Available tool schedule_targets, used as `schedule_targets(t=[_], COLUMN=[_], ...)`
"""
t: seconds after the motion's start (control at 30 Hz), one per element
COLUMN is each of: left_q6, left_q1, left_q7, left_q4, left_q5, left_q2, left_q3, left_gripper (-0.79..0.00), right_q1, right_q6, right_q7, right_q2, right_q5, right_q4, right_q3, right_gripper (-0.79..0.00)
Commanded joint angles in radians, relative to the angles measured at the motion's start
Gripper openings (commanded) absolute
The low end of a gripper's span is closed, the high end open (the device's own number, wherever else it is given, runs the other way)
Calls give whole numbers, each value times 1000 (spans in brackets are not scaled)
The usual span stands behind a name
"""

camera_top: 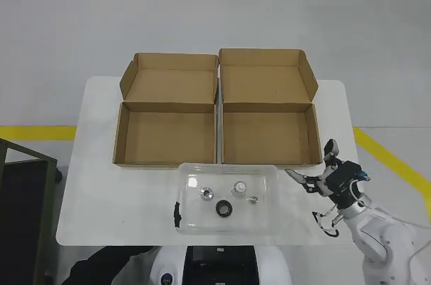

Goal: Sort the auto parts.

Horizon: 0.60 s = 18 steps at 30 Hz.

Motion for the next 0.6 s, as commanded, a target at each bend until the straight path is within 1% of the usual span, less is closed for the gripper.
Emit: schedule_targets(t=[0.0, 0.13, 0.27, 0.57], left_q6=[0, 0, 0, 0], left_q1=[0, 0, 0, 0], left_q7=[0, 0, 0, 0], left_q4=[0, 0, 0, 0], left_q5=[0, 0, 0, 0], left_q2=[0, 0, 0, 0], left_q3=[0, 0, 0, 0], left_gripper=[0, 0, 0, 0], right_q1=[7, 14, 27, 77], right_q6=[-40, -129, -192, -259], right_q7=[11, 28, 80, 193], right_q2=[3, 9, 16, 28], right_q5=[-2, 31, 11, -118], right_q4=[-6, -27, -56, -102], right_q3=[-18, -70, -122, -261], right_gripper=[0, 0, 0, 0])
